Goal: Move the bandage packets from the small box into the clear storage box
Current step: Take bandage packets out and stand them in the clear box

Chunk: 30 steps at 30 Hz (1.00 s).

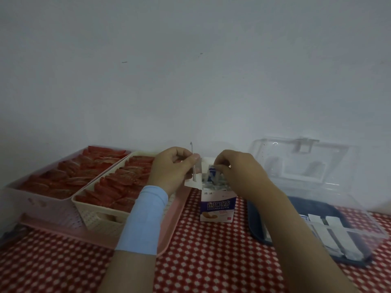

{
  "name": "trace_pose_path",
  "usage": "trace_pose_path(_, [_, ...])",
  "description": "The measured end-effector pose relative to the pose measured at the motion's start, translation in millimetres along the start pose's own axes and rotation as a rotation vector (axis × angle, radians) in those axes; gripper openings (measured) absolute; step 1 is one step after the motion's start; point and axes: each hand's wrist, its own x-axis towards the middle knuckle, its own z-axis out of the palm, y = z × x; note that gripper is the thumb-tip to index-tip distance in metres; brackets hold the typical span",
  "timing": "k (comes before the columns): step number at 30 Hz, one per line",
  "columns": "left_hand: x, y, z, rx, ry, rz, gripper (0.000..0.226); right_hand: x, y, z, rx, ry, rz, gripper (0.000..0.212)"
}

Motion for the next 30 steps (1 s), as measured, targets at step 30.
trace_pose_path(30, [-20, 9, 28, -0.53, -0.497, -0.253, 0.035, -18, -8, -19, 0.431, 0.189, -0.118, 0.016])
